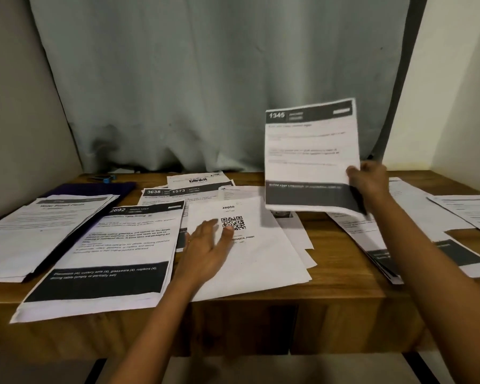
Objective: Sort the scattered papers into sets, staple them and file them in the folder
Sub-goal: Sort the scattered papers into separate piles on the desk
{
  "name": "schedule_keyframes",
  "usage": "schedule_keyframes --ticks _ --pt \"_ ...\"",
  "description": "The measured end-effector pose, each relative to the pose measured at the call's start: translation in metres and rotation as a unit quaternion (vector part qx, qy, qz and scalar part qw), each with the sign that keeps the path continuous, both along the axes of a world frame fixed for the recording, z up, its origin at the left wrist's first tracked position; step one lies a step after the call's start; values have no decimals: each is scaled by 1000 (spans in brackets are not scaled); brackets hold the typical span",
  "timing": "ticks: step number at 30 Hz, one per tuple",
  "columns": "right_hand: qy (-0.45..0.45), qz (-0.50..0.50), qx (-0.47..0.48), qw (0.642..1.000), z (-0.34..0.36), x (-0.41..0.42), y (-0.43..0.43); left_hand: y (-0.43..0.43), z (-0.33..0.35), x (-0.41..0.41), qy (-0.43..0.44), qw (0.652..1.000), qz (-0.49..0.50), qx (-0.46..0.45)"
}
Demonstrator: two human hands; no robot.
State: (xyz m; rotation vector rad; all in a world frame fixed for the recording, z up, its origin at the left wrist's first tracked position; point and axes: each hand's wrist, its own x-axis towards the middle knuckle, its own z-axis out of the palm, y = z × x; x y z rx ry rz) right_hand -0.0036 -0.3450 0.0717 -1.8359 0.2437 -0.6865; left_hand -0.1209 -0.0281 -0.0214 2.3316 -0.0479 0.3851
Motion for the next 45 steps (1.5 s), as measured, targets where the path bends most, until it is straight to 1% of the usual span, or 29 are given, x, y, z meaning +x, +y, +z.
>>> schedule_keyframes --ticks 2,5,7,9,12,15,18,22,24,30,36,37,41,45 --pt "54 24 -52 997 -17 -8 18 -1 4 -4 -25 995 27 -92" --pt "104 68 -112 986 -43 -19 53 0 9 -7 -52 981 60 -175" --pt "127 97 -151 976 -54 -22 73 2 9 -7 -53 977 65 -195" --pt "164 124 -173 963 -57 -26 91 4 9 -6 -53 977 60 -197" --pt "193 151 -218 945 -62 -28 111 6 7 -5 -54 976 57 -204" --pt "219 165 -248 929 -66 -31 123 9 5 0 -53 978 66 -193" --pt "245 160 -312 904 -65 -34 125 10 3 5 -50 983 64 -162" --pt "248 71 -297 919 -62 -21 113 13 -2 11 -14 995 46 -89" --pt "262 52 -303 915 -60 -15 107 13 -3 14 17 998 35 -40" --pt "291 93 -287 908 -51 -7 104 11 -1 16 51 998 22 20" --pt "270 97 -247 926 -52 -4 93 9 1 11 55 998 20 34" --pt "274 103 -245 924 -51 -5 90 8 1 10 54 998 22 36" --pt "335 156 -225 902 -41 -11 77 5 1 6 57 997 32 40" --pt "378 202 -231 874 -33 -15 64 4 0 5 57 997 33 30"
